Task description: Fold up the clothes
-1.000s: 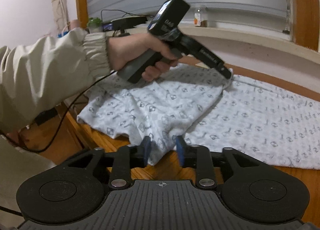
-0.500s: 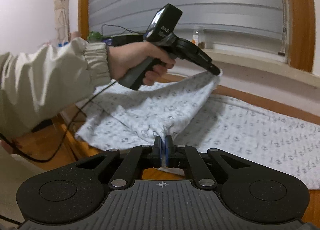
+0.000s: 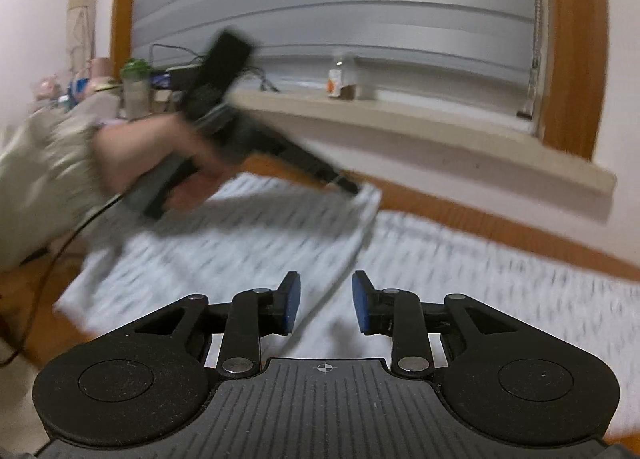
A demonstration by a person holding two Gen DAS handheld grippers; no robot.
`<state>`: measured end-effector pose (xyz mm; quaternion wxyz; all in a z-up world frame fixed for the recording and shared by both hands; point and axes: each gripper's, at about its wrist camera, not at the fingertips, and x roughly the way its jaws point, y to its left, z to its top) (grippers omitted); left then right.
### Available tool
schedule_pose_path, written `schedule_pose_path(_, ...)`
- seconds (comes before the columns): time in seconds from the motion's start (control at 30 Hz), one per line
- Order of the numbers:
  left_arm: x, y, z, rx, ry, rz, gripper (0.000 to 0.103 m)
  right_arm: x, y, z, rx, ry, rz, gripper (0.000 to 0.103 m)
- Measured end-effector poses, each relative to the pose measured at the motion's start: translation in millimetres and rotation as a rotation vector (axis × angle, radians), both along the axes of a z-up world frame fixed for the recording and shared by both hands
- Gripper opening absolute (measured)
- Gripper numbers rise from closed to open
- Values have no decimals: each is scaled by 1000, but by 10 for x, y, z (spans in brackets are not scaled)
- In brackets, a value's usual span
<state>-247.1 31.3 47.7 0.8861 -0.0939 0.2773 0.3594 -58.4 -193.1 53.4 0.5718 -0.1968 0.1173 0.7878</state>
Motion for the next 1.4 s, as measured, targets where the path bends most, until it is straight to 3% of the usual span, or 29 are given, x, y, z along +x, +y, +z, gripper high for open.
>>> schedule_pose_path(0.3, -258, 77, -57, -37, -19, 21, 53, 117, 1305, -127, -140, 109, -22, 30)
schedule_pose_path(0.47, -526, 72, -30, -52, -49, 77, 53, 81, 1616, -206, -217, 168, -32, 33)
schedule_pose_path(0.67, -765, 112, -120, -80, -96, 125, 53, -8, 1754, -246, -223, 203, -27, 35)
schedule_pose_path(0.73, -811, 139, -156, -100, -113, 141, 53, -61, 1750, -230, -220, 198, -9, 29)
schedule_pose_path(0.77, -826, 154, -162, -108, -120, 149, 53, -90, 1738, -216, -221, 190, 1, 5)
schedule_pose_path(0.8, -846, 169, -164, -114, -129, 158, 53, -126, 1704, -185, -208, 174, 7, 4)
schedule_pose_path(1.1, -1004, 247, -173, -149, -194, 226, 53, -530, 1190, 174, -117, 138, 153, 3)
schedule_pose_path(1.27, -1010, 248, -176, -152, -192, 230, 53, -877, 824, 126, -150, 70, 290, 3)
schedule_pose_path(1.4, -1023, 246, -177, -151, -198, 235, 53, -809, 690, 100, -144, 68, 300, 9)
